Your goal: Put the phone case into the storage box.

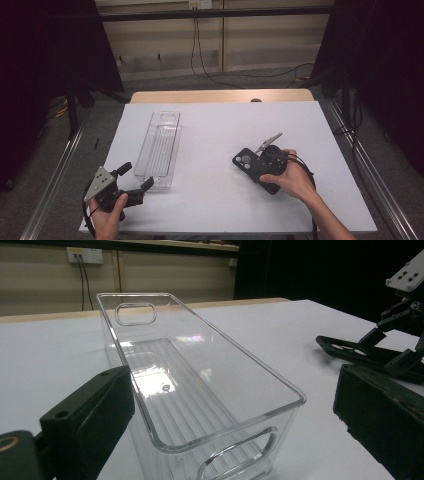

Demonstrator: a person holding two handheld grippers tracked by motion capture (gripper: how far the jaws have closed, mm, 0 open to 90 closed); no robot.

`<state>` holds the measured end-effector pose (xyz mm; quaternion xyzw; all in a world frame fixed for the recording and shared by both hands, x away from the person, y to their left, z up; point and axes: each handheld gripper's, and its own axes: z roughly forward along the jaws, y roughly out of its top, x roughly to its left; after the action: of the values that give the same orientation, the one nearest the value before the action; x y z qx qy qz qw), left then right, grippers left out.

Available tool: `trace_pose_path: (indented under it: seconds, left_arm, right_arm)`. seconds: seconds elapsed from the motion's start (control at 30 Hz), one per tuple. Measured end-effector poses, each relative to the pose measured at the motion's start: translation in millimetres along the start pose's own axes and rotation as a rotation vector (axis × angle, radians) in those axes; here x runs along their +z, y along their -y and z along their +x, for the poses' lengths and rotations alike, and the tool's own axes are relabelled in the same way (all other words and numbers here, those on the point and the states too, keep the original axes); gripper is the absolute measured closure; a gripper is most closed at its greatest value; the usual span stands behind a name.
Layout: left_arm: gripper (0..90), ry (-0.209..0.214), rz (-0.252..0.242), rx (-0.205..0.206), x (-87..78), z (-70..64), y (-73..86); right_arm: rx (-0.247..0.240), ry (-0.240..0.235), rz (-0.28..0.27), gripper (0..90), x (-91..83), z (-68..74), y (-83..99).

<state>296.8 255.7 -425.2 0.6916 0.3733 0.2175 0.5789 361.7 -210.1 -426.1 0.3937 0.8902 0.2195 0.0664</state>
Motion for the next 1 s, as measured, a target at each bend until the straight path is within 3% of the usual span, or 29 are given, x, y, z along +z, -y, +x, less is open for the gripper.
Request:
trace_pose_path:
  seconds: [0.17, 0.43, 1.0]
  left_arm:
    - [3.0, 0.001, 0.000, 0.000, 0.0, -0.1, 0.0]
    - [3.0, 0.000, -0.001, 0.001, -0.7, 0.2, 0.0]
    - [3.0, 0.007, -0.001, 0.004, -2.3, 0.9, -0.3]
  right_arm:
    - [-0.008, 0.000, -0.090, 15.0, -8.7, -1.2, 1.3]
    - [-0.007, 0.014, -0.182, 15.0, -17.8, -3.0, 4.3]
    - [0.006, 0.014, -0.339, 15.0, -20.2, -5.5, 17.7]
